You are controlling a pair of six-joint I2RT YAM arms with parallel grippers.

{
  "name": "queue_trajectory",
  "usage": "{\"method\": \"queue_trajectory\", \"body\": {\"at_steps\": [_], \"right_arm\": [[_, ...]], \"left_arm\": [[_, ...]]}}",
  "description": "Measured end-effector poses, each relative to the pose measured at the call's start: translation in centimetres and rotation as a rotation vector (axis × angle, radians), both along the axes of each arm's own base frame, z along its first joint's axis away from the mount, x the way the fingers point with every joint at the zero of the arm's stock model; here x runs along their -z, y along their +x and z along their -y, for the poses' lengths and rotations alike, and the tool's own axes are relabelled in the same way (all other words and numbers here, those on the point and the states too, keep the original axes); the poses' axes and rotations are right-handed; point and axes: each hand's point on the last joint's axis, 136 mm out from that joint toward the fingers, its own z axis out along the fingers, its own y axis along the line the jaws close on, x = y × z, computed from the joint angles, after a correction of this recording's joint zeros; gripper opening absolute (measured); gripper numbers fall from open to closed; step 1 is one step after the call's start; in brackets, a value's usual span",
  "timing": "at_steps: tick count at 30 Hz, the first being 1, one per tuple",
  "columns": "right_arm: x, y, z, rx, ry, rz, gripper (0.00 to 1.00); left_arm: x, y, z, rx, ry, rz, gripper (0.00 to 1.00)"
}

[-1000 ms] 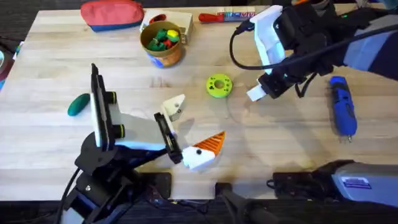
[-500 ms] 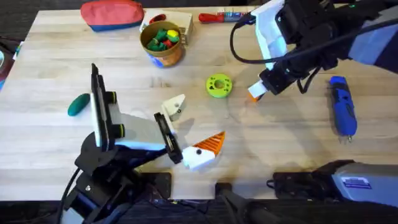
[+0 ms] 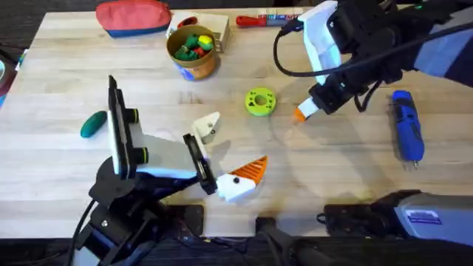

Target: Pick up the gripper from the table and insert it into the empty holder that is missing its gripper. Then pick up a screw, insert it into the mounting hole, and use the screwdriver to tighten it. Finally, clean up the table by picking up the vegetable and placing it into the bucket.

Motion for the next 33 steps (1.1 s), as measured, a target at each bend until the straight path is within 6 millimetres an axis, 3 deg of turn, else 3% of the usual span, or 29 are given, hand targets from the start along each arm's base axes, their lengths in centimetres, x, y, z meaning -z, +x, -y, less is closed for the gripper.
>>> {"method": "queue_trajectory", "body": {"at_steps": [4, 11, 14, 17, 22, 28, 33], "right_arm": [[0.0, 0.0, 0.0, 0.0, -0.001, 0.0, 0.015], [-0.9, -0.4, 0.2, 0.0, -0.005, -0.011, 0.003], [-3.8, -0.2, 0.1, 0.0, 0.012, 0.039, 0.003], [-8.4, 0.5, -0.2, 0.012, 0.064, 0.171, 0.003], [-13.6, -0.8, 0.5, 0.069, 0.142, 0.332, 0.003], [-15.8, -1.0, 1.1, 0.215, 0.25, 0.404, 0.003], [-15.6, 0.0, -2.6, 0.23, 0.497, 0.382, 0.003]], "left_arm": [[0.0, 0.0, 0.0, 0.0, 0.0, 0.0, 0.859], [0.0, 0.0, 0.0, 0.0, 0.0, 0.0, 0.859], [0.0, 0.0, 0.0, 0.0, 0.0, 0.0, 0.858], [0.0, 0.0, 0.0, 0.0, 0.0, 0.0, 0.858], [0.0, 0.0, 0.0, 0.0, 0.0, 0.0, 0.86], [0.0, 0.0, 0.0, 0.0, 0.0, 0.0, 0.859], [0.0, 0.0, 0.0, 0.0, 0.0, 0.0, 0.859]]}}
